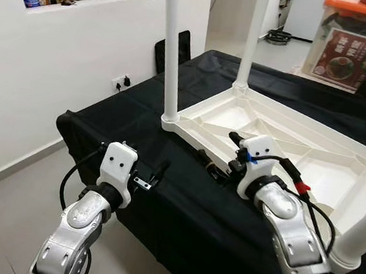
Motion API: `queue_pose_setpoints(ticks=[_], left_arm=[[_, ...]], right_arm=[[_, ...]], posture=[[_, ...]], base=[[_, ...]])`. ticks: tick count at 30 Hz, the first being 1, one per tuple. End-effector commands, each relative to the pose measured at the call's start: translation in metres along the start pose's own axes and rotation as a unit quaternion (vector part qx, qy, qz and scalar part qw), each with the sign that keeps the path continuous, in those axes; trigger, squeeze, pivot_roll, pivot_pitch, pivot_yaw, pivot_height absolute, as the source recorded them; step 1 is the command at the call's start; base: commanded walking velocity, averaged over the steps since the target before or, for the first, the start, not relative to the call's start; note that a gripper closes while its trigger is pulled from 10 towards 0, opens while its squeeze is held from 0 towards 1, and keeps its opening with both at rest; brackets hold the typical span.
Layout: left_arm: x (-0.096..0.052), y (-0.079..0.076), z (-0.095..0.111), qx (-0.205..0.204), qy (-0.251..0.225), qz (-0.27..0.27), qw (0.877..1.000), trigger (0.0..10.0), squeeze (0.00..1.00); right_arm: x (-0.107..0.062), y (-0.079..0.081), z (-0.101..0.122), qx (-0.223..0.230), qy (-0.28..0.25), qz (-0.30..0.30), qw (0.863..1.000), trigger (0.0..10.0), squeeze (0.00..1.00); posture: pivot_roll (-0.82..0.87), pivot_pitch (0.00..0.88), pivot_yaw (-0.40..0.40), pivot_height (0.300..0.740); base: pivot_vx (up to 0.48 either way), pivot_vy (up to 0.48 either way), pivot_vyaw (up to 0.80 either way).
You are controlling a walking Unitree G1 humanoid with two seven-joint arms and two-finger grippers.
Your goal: Building children table
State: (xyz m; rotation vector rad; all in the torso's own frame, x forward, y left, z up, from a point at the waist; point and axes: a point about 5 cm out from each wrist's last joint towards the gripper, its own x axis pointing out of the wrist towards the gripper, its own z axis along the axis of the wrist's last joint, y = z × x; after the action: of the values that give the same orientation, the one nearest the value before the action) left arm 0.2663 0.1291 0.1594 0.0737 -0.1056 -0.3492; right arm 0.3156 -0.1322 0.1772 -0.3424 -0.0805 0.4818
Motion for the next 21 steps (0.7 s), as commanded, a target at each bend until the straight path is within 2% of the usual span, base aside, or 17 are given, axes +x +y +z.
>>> queue_pose_setpoints(ticks=[1, 3, 6, 8, 10, 14, 21], left_arm=[[-0.005, 0.007, -0.002, 0.005, 0.014, 0.019, 1.000, 10.0, 0.00], [-0.008, 0.010, -0.005, 0.007, 0.025, 0.023, 0.999, 10.0, 0.00], [-0.009, 0.010, -0.006, 0.007, 0.030, 0.024, 0.999, 10.0, 0.00], [-0.008, 0.009, -0.007, 0.009, 0.032, 0.017, 0.999, 10.0, 0.00], [-0.006, 0.007, -0.005, 0.015, 0.029, 0.008, 0.999, 10.0, 0.00], [0.000, 0.006, -0.002, 0.020, 0.022, -0.004, 1.000, 10.0, 0.00], [0.008, 0.002, 0.001, 0.018, 0.016, -0.015, 1.000, 10.0, 0.00]], right_arm=[[-0.001, 0.001, -0.006, 0.046, 0.013, -0.004, 0.999, 10.0, 0.00], [-0.006, 0.006, -0.012, 0.070, 0.019, -0.007, 0.997, 10.0, 0.00], [-0.009, 0.007, -0.013, 0.077, 0.021, -0.009, 0.997, 10.0, 0.00], [-0.019, 0.010, -0.022, 0.122, 0.031, -0.029, 0.992, 10.0, 0.00], [-0.026, 0.012, -0.029, 0.147, 0.041, -0.041, 0.987, 10.0, 0.00], [-0.030, 0.013, -0.034, 0.164, 0.049, -0.054, 0.984, 10.0, 0.00], [-0.027, 0.008, -0.032, 0.162, 0.050, -0.063, 0.984, 10.0, 0.00]], posture=[[0.01, 0.043, -0.023, 0.740], [0.00, 0.046, -0.015, 0.740], [0.00, 0.045, -0.014, 0.740], [-0.01, 0.044, -0.004, 0.740], [-0.02, 0.044, 0.001, 0.740], [-0.03, 0.035, 0.010, 0.740], [-0.03, 0.027, 0.013, 0.740]], base=[[0.000, 0.368, 0.00], [0.000, 0.424, 0.00], [0.000, 0.480, 0.00], [0.000, 0.480, 0.00], [0.000, 0.480, 0.00], [0.000, 0.480, 0.00], [0.000, 0.480, 0.00]])
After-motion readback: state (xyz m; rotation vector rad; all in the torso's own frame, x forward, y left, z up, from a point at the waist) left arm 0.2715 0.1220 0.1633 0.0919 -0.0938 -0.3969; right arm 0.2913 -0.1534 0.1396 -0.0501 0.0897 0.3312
